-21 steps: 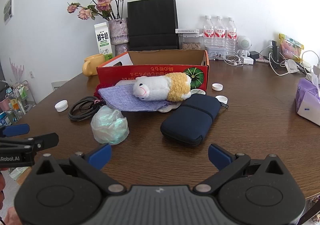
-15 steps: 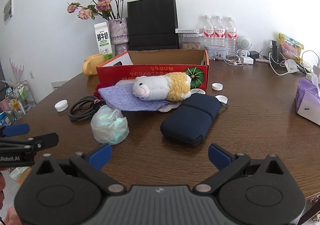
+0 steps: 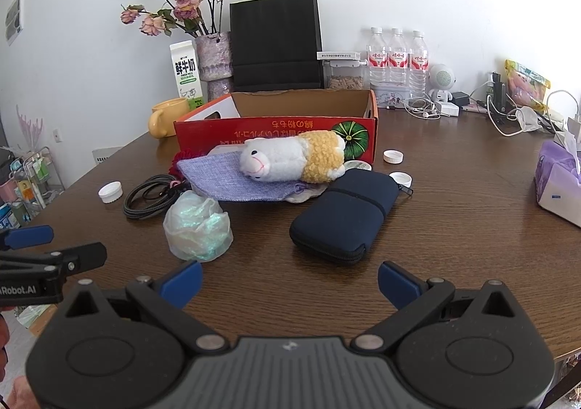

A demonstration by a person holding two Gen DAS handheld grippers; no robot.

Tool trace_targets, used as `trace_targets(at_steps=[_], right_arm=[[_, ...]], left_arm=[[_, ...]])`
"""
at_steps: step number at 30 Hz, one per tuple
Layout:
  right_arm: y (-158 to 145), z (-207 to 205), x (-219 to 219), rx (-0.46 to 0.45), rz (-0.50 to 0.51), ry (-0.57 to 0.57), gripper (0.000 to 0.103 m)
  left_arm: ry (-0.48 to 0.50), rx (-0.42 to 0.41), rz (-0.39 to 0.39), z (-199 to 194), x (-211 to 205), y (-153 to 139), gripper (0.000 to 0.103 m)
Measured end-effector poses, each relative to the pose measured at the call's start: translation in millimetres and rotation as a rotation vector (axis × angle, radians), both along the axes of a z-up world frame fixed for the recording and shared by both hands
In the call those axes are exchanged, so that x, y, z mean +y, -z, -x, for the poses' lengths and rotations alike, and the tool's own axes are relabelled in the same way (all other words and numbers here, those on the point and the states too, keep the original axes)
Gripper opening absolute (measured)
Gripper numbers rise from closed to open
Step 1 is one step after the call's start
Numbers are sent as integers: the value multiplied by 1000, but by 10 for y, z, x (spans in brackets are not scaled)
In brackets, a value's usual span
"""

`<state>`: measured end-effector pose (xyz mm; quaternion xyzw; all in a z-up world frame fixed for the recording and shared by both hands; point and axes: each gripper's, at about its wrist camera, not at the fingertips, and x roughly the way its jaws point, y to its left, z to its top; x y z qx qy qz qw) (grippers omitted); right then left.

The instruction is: Organize objects

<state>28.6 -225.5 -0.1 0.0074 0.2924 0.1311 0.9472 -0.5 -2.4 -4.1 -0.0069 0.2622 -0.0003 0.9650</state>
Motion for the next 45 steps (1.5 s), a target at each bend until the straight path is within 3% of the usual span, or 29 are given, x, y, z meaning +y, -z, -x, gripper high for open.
trace_targets(at_steps=[45], right_arm=[[-22,11,11,-3,-3,0,103]], left_arm=[[1,2,-1,4,-9,-13,103]])
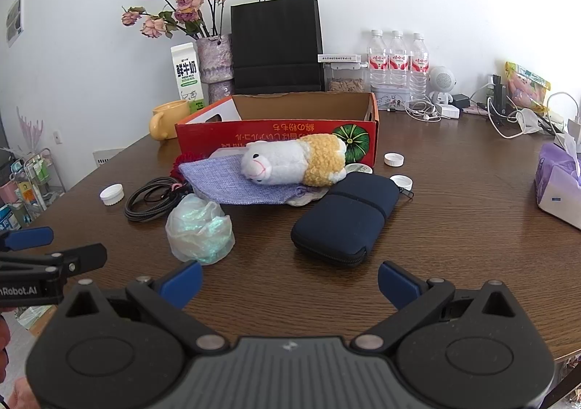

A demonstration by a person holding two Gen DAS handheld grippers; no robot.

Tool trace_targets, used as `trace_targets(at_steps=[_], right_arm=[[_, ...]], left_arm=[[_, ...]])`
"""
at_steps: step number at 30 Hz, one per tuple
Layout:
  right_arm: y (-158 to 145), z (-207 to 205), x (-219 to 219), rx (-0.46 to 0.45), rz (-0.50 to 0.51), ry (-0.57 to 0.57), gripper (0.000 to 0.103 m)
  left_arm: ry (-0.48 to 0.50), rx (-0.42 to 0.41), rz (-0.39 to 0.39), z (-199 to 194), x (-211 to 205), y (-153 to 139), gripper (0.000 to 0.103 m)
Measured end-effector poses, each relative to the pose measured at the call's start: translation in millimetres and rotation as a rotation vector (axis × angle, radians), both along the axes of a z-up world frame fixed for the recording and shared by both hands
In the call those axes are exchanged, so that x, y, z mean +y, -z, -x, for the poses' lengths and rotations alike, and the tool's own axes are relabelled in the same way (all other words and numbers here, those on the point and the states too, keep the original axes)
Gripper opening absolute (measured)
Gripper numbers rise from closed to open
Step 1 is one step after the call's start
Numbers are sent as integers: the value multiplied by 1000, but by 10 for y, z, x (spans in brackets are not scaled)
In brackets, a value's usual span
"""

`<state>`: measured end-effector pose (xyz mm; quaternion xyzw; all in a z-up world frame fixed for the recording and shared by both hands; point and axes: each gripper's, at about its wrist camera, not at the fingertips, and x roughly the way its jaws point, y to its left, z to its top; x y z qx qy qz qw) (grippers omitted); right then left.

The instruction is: Organize objects

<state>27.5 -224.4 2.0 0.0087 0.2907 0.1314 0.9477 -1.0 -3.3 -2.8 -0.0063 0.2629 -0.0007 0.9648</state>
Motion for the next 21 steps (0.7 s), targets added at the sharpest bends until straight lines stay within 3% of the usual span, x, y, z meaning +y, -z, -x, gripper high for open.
trace_targets(at_steps=[21], right_arm=[[19,-5,1,1,3,2,103]], left_arm=[[-2,0,5,3,25,0,103]])
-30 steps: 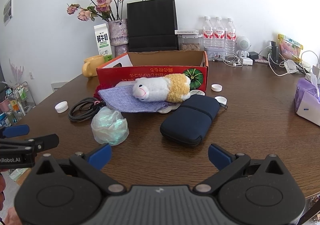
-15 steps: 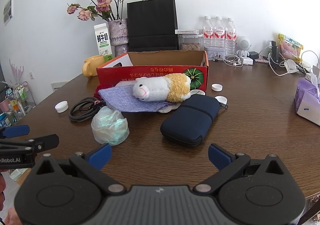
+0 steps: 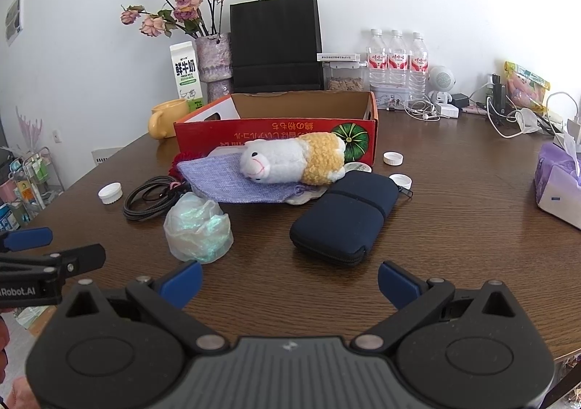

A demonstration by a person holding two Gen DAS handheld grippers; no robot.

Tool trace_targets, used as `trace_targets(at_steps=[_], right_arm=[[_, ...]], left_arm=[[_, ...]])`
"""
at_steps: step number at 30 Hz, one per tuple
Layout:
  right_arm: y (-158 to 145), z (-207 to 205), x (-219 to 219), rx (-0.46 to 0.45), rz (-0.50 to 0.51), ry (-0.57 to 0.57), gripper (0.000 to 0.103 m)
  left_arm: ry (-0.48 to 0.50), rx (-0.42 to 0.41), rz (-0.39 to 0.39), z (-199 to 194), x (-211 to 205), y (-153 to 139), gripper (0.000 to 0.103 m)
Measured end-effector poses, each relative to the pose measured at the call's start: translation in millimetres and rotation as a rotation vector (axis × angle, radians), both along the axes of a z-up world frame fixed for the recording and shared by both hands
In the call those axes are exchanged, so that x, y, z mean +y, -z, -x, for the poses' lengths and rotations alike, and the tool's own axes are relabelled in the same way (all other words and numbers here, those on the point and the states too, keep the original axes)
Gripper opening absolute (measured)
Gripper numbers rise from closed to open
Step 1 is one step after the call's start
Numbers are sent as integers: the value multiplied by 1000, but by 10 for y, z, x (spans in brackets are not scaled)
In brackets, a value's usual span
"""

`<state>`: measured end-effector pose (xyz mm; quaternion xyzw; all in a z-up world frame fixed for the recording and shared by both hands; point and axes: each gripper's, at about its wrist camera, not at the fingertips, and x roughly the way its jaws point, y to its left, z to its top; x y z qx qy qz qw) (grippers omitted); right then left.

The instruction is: Organize objects

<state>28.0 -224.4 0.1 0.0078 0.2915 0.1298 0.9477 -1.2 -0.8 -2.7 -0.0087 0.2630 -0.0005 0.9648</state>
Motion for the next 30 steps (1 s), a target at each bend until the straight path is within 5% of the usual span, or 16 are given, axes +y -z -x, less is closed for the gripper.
trace_targets(at_steps=[22,30], right_arm=[[29,-28,-4,6,-5,4,103],[60,-401,-124,-21,33,79,103]], left_arm=[[4,5,11,-29,7,32,103],[-88,-9,9,-402,247,-13,103]])
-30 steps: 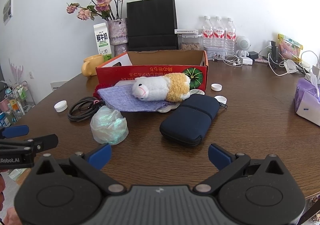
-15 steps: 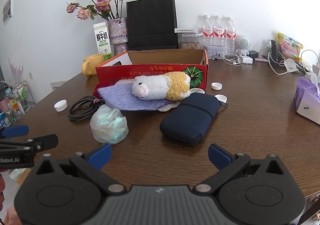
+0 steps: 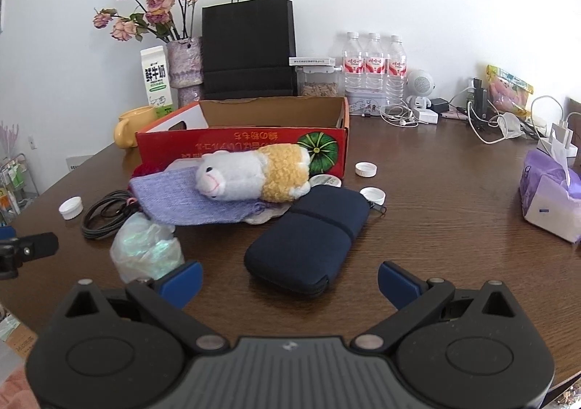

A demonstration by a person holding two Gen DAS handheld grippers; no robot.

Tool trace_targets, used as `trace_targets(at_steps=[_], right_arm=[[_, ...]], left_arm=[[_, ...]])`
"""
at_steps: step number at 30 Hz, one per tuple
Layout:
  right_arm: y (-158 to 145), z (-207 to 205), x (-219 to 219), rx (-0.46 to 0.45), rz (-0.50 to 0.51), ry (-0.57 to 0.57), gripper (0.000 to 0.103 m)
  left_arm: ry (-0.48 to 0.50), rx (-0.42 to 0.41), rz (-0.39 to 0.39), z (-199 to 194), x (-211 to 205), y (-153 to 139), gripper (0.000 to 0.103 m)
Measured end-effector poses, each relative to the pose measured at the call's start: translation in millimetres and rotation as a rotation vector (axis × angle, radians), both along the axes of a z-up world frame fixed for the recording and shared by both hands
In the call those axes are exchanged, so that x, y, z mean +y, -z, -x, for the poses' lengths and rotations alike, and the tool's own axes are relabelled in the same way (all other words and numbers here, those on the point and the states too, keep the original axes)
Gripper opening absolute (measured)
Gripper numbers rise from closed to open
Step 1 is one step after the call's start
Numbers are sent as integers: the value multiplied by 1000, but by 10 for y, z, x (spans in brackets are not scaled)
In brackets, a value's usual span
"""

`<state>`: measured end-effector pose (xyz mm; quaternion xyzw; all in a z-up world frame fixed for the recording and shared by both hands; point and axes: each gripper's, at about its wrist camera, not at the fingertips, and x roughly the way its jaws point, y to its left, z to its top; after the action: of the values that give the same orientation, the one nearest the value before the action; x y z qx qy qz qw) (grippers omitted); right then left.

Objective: Organize objects
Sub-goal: 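Grasp the navy blue case with the right tool while the left tool grasps a white bottle cap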

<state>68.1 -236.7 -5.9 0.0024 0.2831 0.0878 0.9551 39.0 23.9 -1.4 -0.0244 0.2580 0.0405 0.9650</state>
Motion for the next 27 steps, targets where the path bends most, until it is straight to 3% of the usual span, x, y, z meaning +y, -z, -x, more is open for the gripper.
trace_targets(at_steps=[15,27], right_arm=[[124,-787,86,53,46,39,103],[284,-1067,118,108,59,62,103]], left_arm=[[-57,42,-24,-622,331,99,102],[-122,84,-51,-954,627,247,101]])
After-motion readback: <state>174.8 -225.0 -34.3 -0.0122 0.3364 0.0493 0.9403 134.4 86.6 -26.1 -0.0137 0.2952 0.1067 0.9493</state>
